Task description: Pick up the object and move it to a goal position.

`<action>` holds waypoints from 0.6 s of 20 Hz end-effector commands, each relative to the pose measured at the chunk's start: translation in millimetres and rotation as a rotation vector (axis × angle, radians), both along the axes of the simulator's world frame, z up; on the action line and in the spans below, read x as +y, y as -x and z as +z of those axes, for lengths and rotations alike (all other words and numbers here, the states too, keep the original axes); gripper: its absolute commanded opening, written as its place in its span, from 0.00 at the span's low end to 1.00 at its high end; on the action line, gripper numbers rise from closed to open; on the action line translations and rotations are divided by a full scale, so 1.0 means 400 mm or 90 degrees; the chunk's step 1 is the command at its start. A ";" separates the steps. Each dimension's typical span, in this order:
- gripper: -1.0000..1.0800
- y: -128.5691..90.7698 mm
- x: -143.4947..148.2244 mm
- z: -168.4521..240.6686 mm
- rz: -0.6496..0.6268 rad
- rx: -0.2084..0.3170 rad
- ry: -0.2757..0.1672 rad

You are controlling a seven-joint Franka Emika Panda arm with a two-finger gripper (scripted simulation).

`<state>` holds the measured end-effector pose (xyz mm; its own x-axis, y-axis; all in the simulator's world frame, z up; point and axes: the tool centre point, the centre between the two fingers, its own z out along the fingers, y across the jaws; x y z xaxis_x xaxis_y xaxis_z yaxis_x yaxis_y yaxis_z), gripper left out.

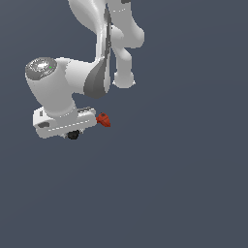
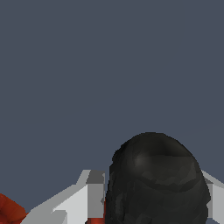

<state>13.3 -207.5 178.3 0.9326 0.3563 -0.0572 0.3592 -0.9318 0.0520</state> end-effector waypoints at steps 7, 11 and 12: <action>0.00 0.000 -0.001 0.019 0.000 0.000 0.000; 0.00 0.004 0.001 0.064 0.000 0.000 0.000; 0.00 0.005 0.002 0.073 0.000 0.000 0.000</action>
<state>10.4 -206.6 197.2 0.9321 0.3567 -0.0634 0.3598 -0.9318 0.0477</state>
